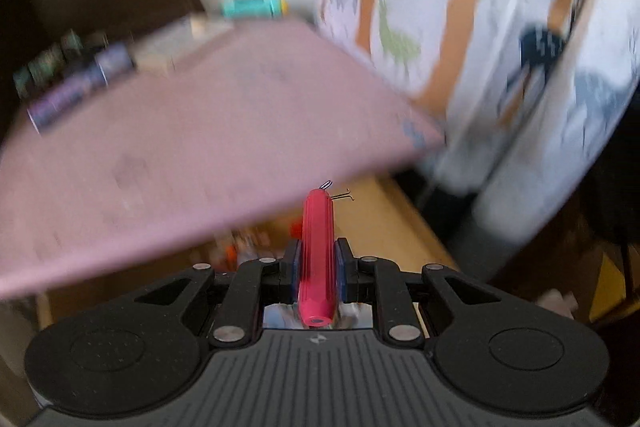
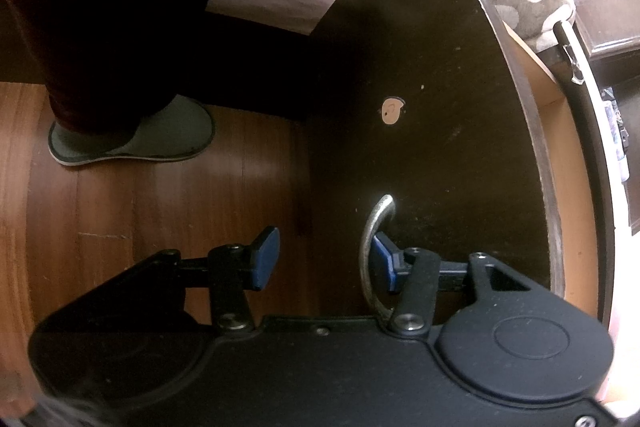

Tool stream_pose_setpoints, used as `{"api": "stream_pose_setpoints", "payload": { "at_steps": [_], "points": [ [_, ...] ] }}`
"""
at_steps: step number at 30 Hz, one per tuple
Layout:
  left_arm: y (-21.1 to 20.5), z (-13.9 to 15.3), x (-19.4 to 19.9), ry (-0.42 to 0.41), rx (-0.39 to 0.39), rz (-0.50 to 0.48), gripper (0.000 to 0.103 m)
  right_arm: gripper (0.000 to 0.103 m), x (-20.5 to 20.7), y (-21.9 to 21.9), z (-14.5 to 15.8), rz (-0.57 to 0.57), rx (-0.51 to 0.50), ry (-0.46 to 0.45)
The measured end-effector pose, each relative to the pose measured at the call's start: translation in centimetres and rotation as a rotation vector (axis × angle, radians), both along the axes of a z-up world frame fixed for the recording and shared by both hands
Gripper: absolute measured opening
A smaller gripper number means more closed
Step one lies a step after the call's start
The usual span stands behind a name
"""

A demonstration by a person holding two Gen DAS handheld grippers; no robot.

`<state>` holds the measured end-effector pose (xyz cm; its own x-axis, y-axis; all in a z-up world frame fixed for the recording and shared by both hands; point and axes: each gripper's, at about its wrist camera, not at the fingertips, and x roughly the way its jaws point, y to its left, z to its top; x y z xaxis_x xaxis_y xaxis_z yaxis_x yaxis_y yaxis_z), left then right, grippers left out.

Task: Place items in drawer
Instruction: 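Carry the pink stick into the drawer and open the left gripper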

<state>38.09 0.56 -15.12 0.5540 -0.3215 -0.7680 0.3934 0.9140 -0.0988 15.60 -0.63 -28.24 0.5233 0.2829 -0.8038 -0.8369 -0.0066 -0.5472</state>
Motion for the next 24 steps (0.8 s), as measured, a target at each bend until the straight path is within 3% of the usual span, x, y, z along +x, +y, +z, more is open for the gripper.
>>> {"api": "stream_pose_setpoints", "payload": {
  "at_steps": [5,15,24],
  "points": [
    [-0.6,-4.2,-0.1,0.114,0.042,0.002,0.016,0.052,0.0,0.1,-0.1,-0.003,-0.003,-0.003],
    [-3.8,-10.2,1.9,0.220,0.189,-0.057,0.016,0.052,0.1,0.3,-0.3,-0.001,-0.004,-0.009],
    [-4.6,-11.7,3.6,0.201,0.163,-0.064,0.016,0.052,0.1,0.3,-0.5,0.004,-0.003,-0.012]
  ]
}}
